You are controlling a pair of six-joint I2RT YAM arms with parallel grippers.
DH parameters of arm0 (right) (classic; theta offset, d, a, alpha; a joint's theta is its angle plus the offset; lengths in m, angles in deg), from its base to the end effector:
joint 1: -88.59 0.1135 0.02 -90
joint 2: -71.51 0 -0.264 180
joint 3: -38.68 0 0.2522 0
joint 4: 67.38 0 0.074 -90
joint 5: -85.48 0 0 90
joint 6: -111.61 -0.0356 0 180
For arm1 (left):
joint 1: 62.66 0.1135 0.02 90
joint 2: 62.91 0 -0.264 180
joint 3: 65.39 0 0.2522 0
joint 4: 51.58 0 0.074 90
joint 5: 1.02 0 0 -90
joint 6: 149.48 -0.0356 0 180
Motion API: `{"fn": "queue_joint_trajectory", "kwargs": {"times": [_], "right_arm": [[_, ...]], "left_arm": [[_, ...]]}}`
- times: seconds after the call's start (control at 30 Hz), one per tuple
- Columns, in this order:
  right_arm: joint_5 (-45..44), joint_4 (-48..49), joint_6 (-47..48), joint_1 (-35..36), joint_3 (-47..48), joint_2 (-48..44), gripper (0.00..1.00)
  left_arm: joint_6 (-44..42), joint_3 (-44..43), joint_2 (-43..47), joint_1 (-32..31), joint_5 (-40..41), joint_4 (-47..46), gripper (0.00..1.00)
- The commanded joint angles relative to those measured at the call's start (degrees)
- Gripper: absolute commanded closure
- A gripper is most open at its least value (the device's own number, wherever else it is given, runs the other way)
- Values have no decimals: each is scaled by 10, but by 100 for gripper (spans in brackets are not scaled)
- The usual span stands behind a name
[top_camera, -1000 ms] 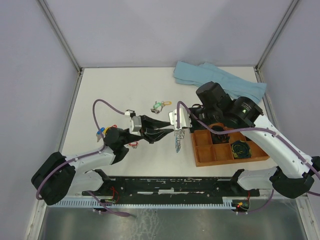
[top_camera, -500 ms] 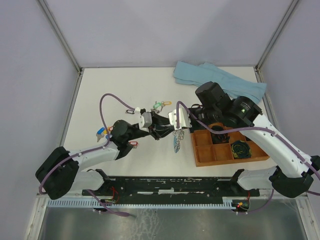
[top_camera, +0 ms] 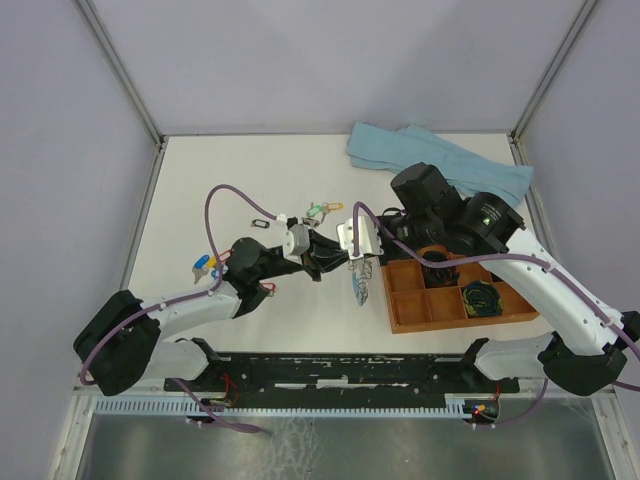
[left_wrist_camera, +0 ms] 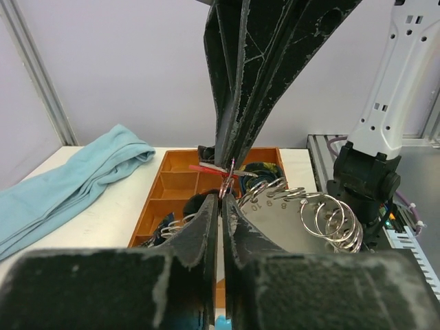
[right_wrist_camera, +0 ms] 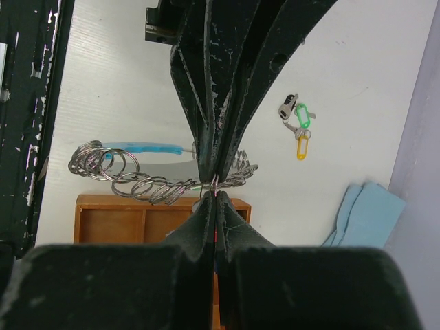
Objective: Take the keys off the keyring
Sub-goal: Remove the key from the keyring.
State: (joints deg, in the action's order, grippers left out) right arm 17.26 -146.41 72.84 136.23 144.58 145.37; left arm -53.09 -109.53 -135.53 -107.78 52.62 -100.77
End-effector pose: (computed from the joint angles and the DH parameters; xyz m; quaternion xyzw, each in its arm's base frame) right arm 0.1475 0.1814 0.4226 -0.7391 0.5415 0.1644 0.3653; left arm 0.1677 -0.1983 0.2815 0.4213 0.4244 -0.4994 0.6269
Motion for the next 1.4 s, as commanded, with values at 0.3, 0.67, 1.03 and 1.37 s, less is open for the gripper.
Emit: {"fn": "queue_joint_trajectory", "kwargs": {"times": [0.3,0.67,1.03,1.37], "right_arm": [[-14,25,-3,-1,5,-28,99],[4,37,-1,-22,-34,-51,99],[55,30,-14,-26,-14,-42,99],[73,31,-28,-26,-3,-31,99]], "left_arm": [[-9,7,34,-2,-1,-54,97],[25,28,60,2,17,-108,97],[57,26,20,2,-3,-135,97],[62,22,1,2,-7,-118,91]]}}
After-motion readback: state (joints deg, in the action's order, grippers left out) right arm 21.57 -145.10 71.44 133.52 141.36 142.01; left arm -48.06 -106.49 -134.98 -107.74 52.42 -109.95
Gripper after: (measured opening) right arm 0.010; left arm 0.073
